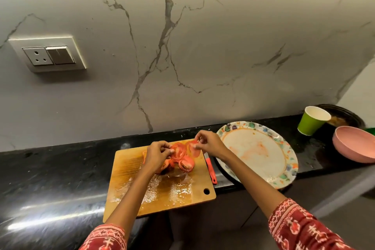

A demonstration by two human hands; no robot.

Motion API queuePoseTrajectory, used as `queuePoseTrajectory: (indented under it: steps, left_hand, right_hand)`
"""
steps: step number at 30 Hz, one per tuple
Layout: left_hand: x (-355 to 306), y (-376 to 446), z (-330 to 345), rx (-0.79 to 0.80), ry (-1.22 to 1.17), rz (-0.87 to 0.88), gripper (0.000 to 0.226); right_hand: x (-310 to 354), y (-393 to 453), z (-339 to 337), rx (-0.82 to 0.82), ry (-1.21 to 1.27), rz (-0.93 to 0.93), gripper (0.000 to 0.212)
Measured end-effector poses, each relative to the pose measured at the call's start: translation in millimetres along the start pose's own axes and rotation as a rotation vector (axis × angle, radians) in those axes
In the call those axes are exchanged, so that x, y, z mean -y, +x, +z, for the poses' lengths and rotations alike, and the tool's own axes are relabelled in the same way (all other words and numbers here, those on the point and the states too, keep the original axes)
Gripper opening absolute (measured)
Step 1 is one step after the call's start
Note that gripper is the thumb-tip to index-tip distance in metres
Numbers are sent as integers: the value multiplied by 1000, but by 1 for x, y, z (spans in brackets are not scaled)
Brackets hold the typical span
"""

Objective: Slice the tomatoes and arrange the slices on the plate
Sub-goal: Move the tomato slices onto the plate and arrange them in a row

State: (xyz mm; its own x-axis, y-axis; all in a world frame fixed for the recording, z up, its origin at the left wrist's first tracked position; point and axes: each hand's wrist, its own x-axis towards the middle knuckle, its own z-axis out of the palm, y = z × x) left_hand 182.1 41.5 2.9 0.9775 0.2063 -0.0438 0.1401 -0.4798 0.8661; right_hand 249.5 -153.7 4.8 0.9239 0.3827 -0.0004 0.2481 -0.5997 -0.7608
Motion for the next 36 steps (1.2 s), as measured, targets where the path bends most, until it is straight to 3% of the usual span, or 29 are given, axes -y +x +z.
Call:
queuePoseTrajectory:
  steps: [5, 9, 12, 17, 27, 36]
  left_hand:
    - [-3, 3, 18, 128, -20, 72, 19]
    - [-12, 9, 48, 208, -10, 135, 11]
    - [-23, 10, 82, 266, -23, 170, 25]
    - [-43, 22, 144, 291, 10, 183, 15]
    - [-89, 36, 239, 289, -105, 106, 9]
    - [-104, 46, 267, 316, -55, 57, 10]
  right_hand:
    - [-17, -25, -14, -105, -21, 107, 20]
    - [-47, -48, -34, -234, -3, 225, 10]
    - [-79, -64, -61, -302, -18, 306, 9]
    - [-129, -77, -122, -437, -49, 405, 5]
    - [-211, -60, -198, -484, 34, 457, 23]
    - [-234, -61, -192, -498, -189, 529, 25]
